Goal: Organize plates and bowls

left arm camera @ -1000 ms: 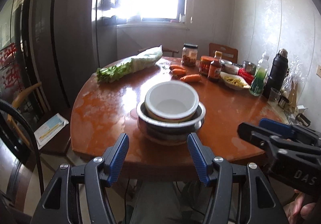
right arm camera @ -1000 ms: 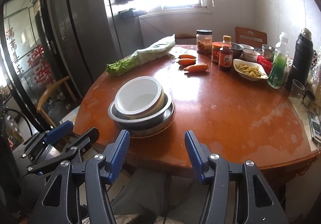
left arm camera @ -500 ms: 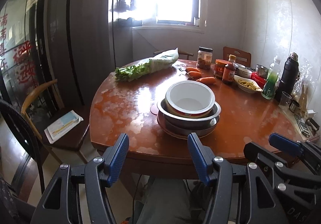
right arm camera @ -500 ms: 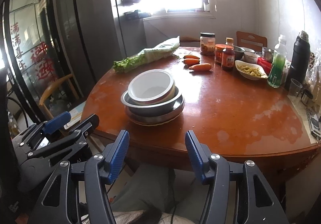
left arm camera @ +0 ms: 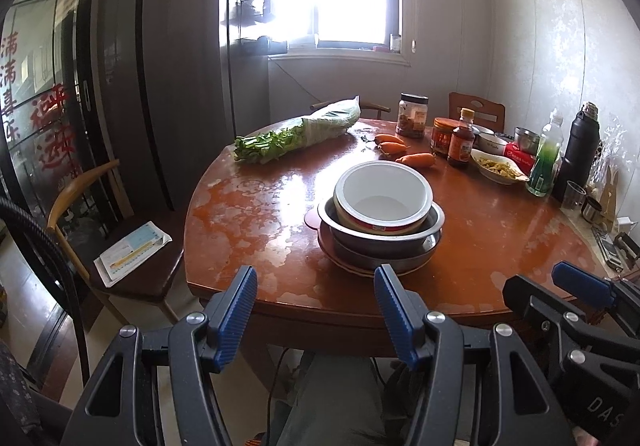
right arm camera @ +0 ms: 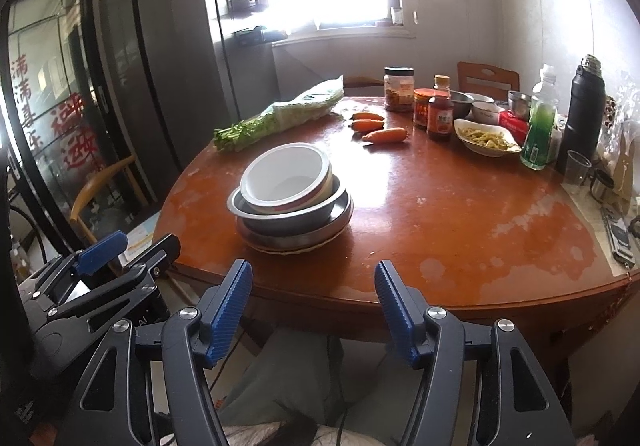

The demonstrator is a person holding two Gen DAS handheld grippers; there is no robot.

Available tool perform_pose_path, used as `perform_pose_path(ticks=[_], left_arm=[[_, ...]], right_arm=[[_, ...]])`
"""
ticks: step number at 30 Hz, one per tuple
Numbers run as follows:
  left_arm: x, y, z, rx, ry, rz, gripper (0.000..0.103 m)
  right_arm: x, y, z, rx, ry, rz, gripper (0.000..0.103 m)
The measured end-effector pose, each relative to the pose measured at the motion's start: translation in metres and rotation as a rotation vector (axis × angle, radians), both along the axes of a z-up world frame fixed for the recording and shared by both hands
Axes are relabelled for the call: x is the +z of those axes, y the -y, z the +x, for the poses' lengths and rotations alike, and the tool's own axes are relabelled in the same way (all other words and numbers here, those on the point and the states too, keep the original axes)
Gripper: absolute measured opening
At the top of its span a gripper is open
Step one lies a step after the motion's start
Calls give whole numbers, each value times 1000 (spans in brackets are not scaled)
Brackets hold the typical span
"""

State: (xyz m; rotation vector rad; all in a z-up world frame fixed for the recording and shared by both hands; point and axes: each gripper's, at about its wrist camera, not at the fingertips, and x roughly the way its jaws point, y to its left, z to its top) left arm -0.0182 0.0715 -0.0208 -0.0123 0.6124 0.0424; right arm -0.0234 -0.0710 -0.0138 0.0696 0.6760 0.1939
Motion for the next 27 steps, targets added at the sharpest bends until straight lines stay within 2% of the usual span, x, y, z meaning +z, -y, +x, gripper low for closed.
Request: perform_pose_path(ticks=[21,27], left_arm=[[-1,-3,3,1,-20,0,61],[0,1,1,12,-9,29,61]], right_arm=[[0,1,1,-17,2,-12,66],[2,2,0,-42,21,-29,66]])
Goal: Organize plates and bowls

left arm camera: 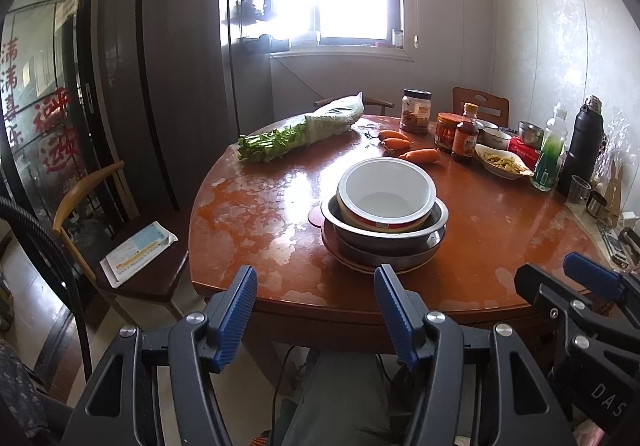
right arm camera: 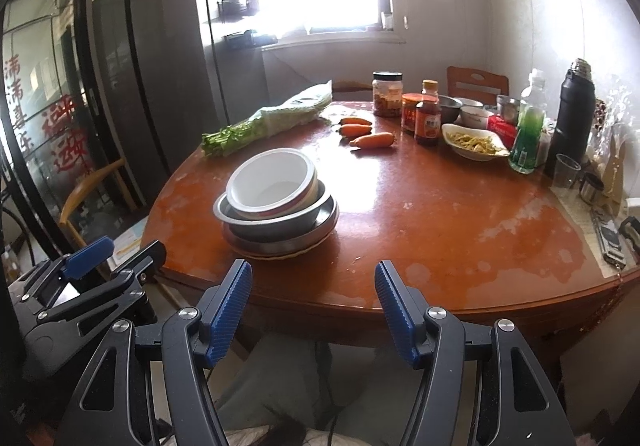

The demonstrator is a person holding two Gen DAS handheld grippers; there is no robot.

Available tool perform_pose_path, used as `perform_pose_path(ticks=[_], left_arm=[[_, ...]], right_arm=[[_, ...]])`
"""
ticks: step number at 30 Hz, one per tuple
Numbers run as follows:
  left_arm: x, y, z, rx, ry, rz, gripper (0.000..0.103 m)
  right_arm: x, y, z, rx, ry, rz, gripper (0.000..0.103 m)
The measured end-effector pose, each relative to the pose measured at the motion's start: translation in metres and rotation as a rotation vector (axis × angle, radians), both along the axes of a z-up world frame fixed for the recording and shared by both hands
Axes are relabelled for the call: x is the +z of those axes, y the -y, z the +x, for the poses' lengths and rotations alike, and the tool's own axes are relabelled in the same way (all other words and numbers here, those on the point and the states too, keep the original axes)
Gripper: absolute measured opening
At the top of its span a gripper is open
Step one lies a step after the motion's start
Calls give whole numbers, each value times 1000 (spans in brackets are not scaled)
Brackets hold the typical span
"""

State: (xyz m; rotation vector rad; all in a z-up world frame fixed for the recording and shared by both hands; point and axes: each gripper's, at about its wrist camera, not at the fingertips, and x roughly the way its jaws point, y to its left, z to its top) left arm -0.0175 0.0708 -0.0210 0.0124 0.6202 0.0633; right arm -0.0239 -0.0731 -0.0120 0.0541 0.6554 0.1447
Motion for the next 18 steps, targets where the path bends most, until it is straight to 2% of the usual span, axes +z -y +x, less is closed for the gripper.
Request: perform_pose_path(ticks=[18], left_arm=[[-1,4,-1,-4,-2,19,61]], right_arm=[[-2,-7,-1,24,-5,-11,66]])
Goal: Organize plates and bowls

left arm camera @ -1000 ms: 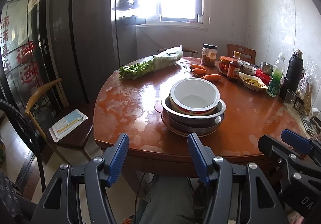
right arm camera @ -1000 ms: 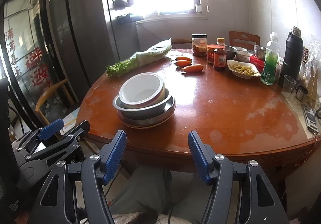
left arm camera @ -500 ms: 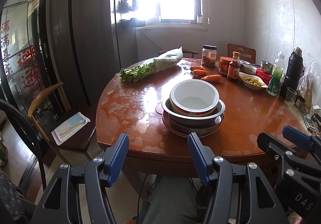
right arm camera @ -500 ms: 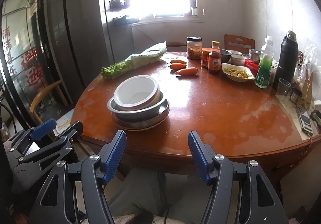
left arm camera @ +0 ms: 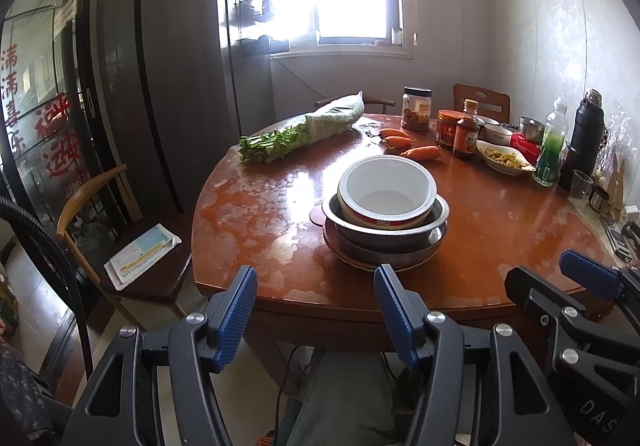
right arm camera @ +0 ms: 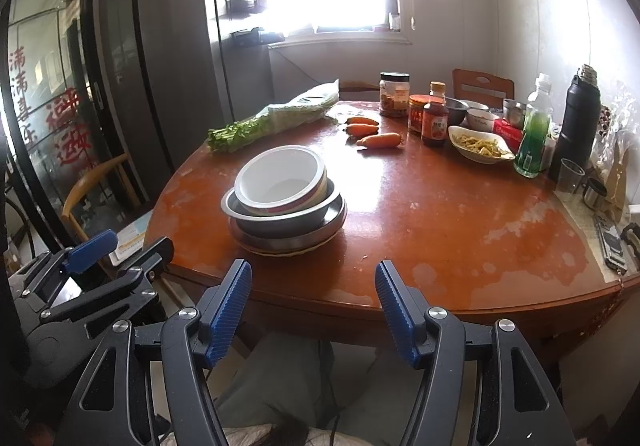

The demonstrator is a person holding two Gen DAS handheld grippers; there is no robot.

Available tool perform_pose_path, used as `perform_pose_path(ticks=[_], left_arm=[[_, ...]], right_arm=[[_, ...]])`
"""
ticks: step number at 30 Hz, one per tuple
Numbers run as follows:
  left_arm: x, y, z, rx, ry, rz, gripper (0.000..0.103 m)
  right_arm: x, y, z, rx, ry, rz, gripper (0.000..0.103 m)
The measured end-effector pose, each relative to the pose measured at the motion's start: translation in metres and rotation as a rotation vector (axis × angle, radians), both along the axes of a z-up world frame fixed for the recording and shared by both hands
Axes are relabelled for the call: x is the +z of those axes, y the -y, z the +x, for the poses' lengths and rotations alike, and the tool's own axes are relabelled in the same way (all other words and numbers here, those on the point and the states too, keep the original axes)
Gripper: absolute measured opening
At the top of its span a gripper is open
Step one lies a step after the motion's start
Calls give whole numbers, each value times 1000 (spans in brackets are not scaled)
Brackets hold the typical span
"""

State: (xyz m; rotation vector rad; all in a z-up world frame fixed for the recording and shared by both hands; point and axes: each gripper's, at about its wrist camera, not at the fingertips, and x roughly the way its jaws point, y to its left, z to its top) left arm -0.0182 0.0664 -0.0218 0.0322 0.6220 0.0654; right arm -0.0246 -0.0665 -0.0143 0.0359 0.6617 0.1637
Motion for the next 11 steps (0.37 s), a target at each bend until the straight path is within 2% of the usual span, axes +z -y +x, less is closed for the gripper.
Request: perform_pose_path(ticks=[4,8,11], left_arm=[[0,1,0,14,5,20,61],[2,5,-5,35,46,68,61],[5,4,-7,47,60,64,62]], right_arm=[[0,0,0,-2,0,0,66],[0,1,-1,-3,0,1,66],[0,0,-1,-3,-1,-2,66]])
